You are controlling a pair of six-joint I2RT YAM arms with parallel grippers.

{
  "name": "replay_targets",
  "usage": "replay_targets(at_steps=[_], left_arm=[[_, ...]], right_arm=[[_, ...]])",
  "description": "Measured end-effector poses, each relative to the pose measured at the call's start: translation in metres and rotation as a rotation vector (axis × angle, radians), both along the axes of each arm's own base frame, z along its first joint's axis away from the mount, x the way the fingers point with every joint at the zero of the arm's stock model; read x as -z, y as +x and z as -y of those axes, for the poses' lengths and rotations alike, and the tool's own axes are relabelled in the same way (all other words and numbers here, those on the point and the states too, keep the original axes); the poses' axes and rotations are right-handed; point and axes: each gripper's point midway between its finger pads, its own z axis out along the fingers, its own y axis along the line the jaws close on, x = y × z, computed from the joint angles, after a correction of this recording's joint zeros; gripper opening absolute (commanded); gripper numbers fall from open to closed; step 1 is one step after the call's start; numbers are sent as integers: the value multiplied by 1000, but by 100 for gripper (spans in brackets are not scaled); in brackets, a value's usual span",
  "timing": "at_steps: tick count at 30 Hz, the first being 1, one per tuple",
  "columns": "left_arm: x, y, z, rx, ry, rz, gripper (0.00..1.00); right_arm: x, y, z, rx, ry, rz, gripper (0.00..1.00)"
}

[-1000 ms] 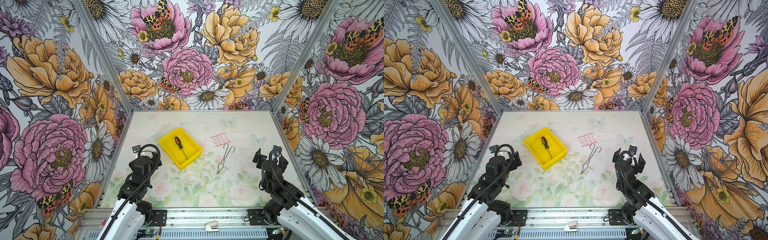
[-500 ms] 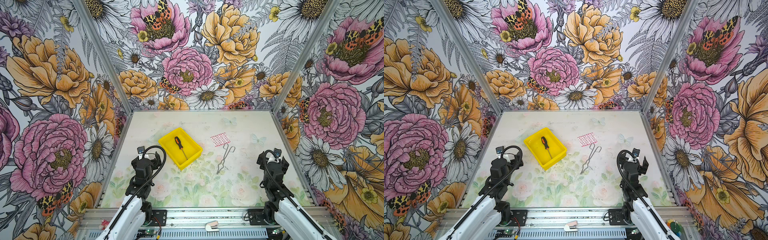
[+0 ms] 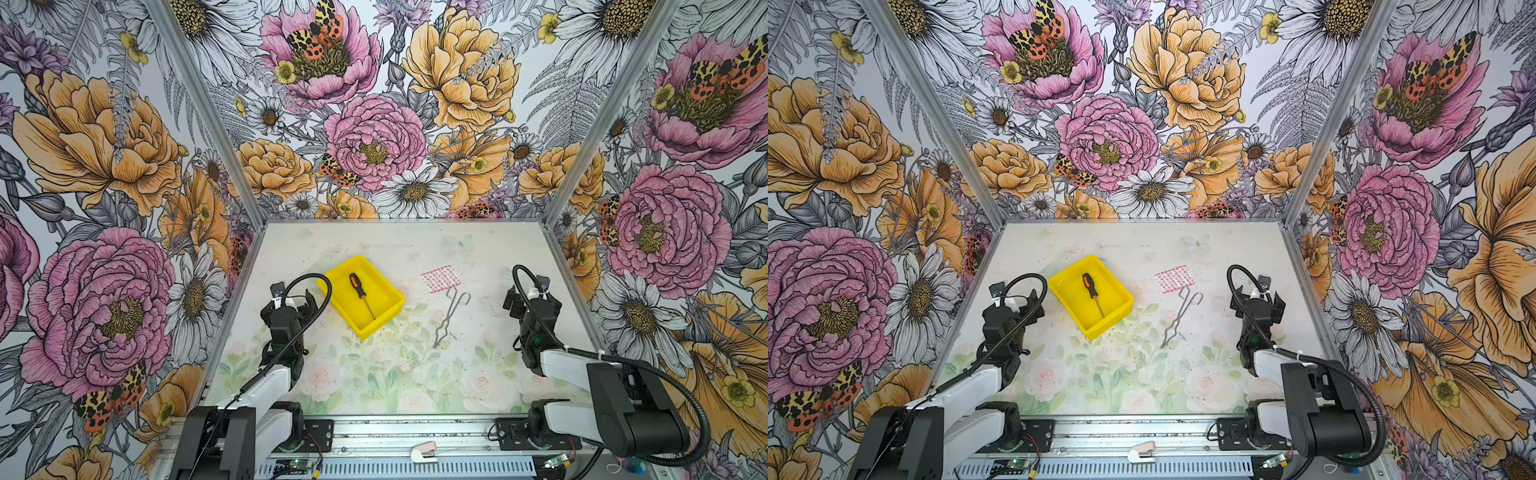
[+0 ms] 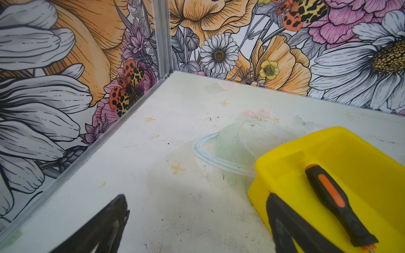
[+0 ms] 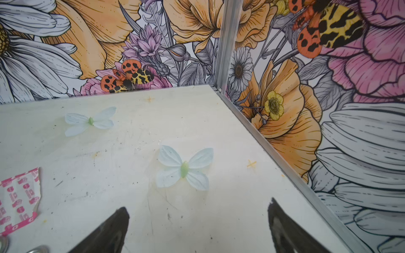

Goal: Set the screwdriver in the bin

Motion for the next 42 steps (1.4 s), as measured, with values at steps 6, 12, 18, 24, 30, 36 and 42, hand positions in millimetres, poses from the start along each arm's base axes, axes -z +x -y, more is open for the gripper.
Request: replay_targets(at_steps=[6,12,18,24,30,36,42], left_arm=[[1,15,-7,-4,-8,19,99],[-6,35,-3,25,-4,50,99],[13,49,-3,30,-3,44,99],[24,52,-2,35,-1,31,99],[16,57,-2,38,0,61,99],[7,65,1,49,22,72,99],[5,71,11,95,41,63,99]], right_arm=[[11,18,-4,-35,2,-2,100],[13,30,-7,-54,6,-5,99],[3,38,-7,-55,4,20,99],[6,38,-7,-56,4,9,99],[6,38,-7,-55,4,6,99],[6,38,-7,-55,4,6,99],[6,38,-7,-55,4,6,99]])
